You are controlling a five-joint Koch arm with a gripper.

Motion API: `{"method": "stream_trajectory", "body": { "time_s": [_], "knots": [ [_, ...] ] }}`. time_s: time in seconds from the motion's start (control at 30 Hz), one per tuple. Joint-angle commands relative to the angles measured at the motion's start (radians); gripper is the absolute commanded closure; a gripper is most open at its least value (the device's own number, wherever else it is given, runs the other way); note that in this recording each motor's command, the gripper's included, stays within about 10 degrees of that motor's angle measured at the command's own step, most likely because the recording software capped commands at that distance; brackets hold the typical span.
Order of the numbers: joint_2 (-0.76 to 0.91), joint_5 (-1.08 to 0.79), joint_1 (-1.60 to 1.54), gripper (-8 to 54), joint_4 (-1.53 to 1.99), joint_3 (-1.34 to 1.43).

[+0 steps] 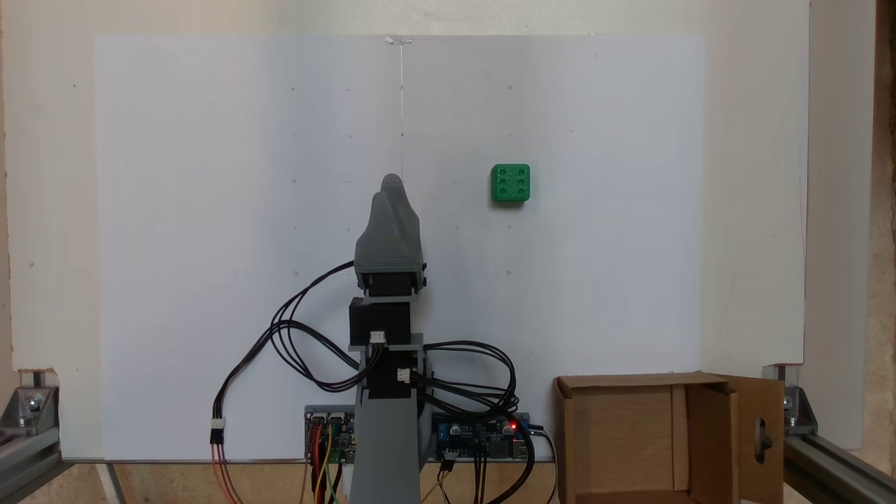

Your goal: Grasp a green dice and put it in the bin.

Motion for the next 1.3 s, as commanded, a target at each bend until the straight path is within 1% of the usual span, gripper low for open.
{"method": "stream_trajectory", "body": {
  "time_s": [0.0, 1.27],
  "knots": [
    [0.104, 0.021, 0.097, 0.6, -0.051, 0.049],
    [0.103, 0.02, 0.091, 0.7, -0.048, 0.049]
  ]
}}
